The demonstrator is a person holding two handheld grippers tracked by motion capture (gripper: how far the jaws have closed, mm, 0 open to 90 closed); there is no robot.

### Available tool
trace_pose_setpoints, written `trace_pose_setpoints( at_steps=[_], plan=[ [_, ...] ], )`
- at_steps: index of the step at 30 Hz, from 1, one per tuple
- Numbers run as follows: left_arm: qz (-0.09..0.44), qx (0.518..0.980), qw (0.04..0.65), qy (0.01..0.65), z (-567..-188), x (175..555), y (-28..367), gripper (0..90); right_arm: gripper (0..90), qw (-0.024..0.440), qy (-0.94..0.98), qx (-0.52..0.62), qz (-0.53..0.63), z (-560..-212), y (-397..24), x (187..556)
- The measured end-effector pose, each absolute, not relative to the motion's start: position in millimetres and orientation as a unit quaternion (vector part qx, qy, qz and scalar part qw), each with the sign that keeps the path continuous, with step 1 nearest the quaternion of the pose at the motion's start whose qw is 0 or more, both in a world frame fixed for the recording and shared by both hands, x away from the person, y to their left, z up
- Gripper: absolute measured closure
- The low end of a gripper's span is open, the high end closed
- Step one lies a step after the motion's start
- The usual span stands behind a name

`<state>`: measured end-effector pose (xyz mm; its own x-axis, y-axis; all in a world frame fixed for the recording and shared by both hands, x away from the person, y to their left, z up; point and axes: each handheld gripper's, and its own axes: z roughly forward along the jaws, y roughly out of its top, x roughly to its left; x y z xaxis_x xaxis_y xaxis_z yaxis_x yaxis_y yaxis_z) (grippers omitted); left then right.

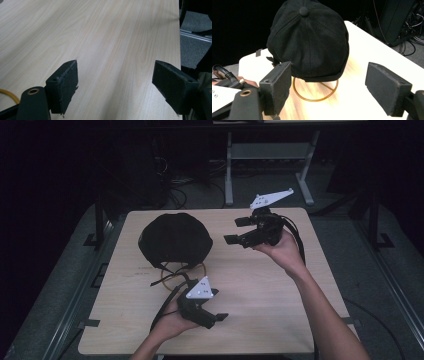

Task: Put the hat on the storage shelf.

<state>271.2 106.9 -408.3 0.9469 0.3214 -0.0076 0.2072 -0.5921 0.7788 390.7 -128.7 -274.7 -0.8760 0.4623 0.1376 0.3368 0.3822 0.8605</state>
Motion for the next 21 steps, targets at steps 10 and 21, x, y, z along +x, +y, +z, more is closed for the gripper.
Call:
trace_pose_setpoints(
  at_steps=[10, 21],
  plan=[
    [0.07, 0.889, 0.427, 0.153, -408, 271, 108, 20.5, 19.6, 0.058, 0.829, 0.254, 0.495, -284, -144, 387],
    [0.076, 0.885, 0.43, 0.159, -408, 272, 110, 19.6, 19.6, 0.056, 0.829, 0.265, 0.49, -292, -161, 382]
  ],
)
